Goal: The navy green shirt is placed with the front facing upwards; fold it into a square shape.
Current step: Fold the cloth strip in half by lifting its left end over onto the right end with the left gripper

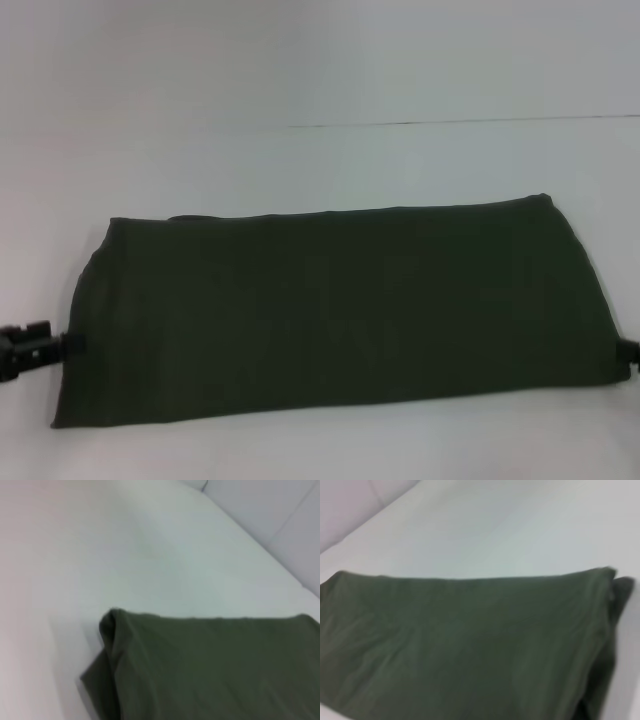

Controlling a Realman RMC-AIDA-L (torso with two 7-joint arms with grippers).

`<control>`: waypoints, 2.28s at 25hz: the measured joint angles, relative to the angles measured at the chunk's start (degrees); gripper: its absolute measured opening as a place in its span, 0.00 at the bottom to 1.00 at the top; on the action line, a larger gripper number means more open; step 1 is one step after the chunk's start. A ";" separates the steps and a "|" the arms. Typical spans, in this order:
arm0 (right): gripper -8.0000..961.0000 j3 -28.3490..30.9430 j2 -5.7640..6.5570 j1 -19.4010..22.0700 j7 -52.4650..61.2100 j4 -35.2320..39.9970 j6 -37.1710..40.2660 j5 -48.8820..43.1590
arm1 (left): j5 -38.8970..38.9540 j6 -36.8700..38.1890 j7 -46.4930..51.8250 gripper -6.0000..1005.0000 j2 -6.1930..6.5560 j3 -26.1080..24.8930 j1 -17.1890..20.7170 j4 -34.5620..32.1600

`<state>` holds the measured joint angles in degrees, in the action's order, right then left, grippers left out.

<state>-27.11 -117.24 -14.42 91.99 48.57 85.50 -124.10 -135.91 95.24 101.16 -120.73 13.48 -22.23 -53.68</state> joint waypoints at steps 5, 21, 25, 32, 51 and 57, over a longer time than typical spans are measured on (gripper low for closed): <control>0.75 4.64 0.00 -0.39 -1.38 0.49 -0.77 0.07 | 3.24 -2.21 0.39 0.80 -0.04 -0.48 -0.71 0.18; 0.88 4.15 -2.35 -8.16 -20.95 -6.50 10.53 4.50 | 9.41 -9.15 11.33 0.83 1.44 3.17 -3.21 3.15; 0.88 -1.90 -2.38 -9.98 -22.86 -8.97 7.88 4.48 | 4.19 -8.82 15.57 0.83 2.35 3.60 -5.01 2.84; 0.88 -13.05 -2.38 -11.20 -24.82 -8.54 6.80 4.55 | -2.64 -8.83 21.21 0.83 3.06 7.36 -7.69 2.12; 0.87 -14.50 -2.60 -13.04 -26.16 -10.88 5.91 4.79 | -13.78 -10.10 37.80 0.84 3.72 16.02 -11.55 0.82; 0.87 -14.57 -2.65 -13.44 -26.16 -11.58 5.91 4.57 | -14.70 -12.18 39.63 0.84 3.54 18.48 -12.04 0.68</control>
<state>-41.68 -119.89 -27.86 65.82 36.98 91.41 -119.53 -150.60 83.06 140.79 -117.19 31.96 -34.27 -53.00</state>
